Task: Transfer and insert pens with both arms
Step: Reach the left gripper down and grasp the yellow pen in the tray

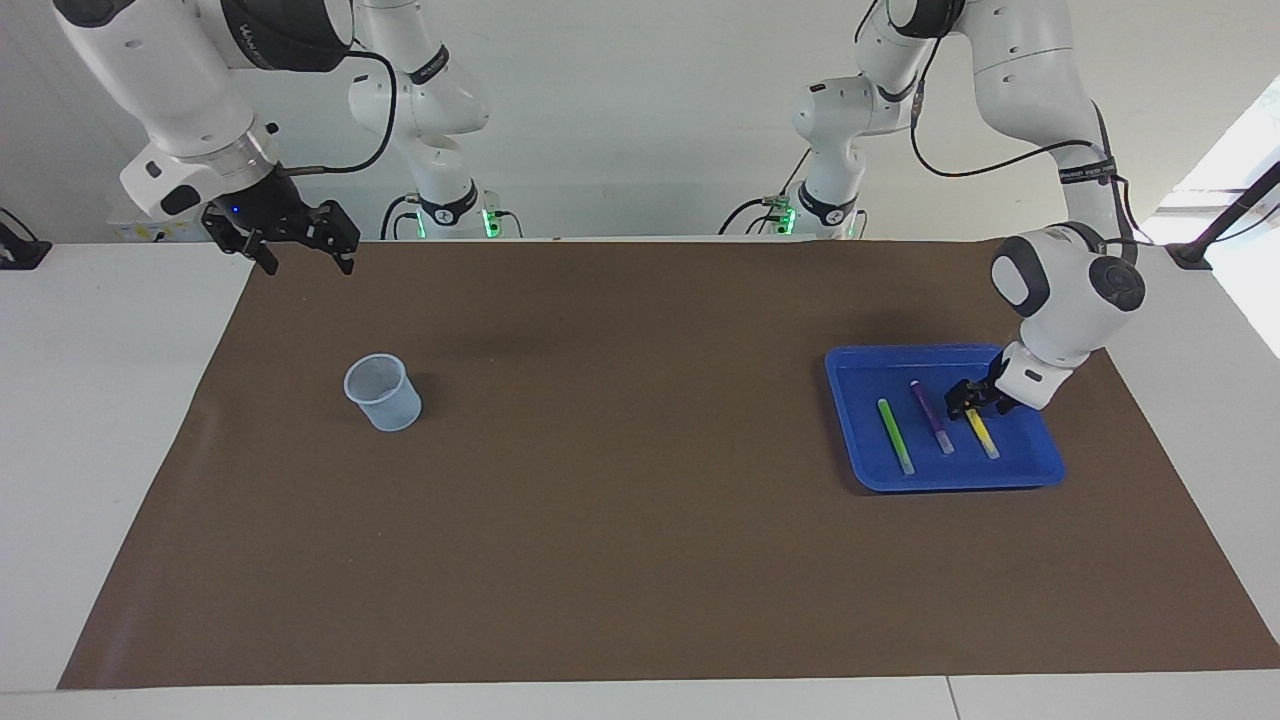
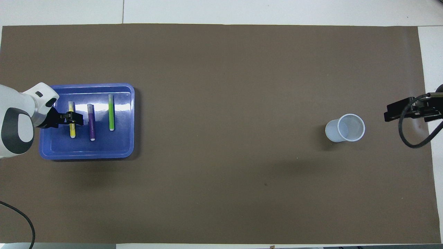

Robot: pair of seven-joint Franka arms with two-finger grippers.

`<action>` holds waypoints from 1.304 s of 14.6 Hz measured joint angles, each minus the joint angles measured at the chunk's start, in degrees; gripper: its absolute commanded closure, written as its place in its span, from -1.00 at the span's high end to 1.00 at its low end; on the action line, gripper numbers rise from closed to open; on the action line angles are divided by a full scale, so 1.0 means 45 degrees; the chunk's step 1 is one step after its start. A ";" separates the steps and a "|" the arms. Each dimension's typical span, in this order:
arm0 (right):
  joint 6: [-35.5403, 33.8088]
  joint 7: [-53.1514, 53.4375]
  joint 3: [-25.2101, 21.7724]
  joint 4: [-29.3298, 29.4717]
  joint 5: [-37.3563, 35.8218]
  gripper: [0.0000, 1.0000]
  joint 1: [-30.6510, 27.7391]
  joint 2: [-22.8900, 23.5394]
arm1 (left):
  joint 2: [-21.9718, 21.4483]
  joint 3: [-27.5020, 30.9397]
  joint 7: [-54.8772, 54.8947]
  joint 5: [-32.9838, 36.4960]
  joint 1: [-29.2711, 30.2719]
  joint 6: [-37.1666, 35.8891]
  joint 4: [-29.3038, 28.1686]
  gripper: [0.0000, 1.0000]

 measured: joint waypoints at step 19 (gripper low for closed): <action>0.0000 0.0000 0.0000 0.0000 0.0000 1.00 0.0000 0.0000 | 0.0376 -0.0012 0.0372 -0.0001 0.0000 -0.0410 0.0773 -1.00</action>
